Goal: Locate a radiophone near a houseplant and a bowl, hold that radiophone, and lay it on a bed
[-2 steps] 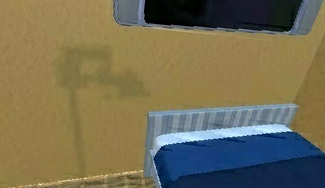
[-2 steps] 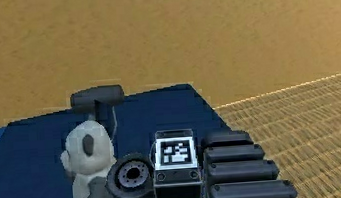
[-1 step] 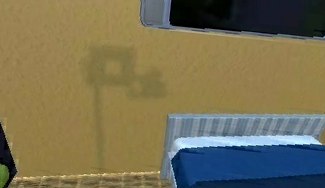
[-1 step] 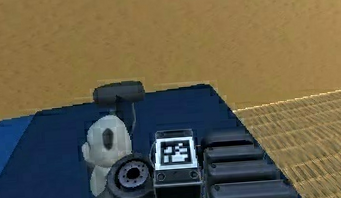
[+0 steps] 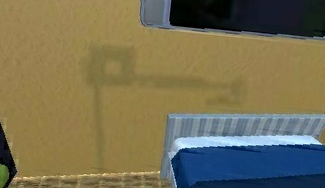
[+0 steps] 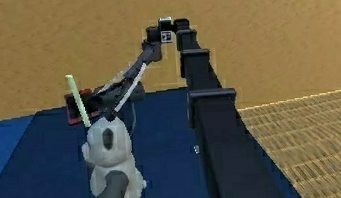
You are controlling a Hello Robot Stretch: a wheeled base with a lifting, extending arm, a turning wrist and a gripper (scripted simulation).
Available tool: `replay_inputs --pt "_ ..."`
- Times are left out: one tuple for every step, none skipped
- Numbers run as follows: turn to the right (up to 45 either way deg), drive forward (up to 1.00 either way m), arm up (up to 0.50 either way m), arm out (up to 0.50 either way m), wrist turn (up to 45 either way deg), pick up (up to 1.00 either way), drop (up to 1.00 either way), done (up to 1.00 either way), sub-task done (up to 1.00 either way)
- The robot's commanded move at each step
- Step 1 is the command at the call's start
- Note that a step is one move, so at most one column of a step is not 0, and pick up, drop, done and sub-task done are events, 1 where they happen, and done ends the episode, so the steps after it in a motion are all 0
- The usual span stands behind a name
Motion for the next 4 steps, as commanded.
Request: replay_inputs --pt "0.0 0.0 0.0 0.0 39.0 0.0 0.0 0.0 0.0" --pt "0.0 0.0 -0.32 0.0 0.0 0.0 0.0 0.0 0.0" --pt "0.0 0.0 -0.32 0.0 0.0 0.0 0.0 0.0 0.0" --pt "0.0 0.0 0.0 0.0 0.0 0.0 1.0 0.0 0.0"
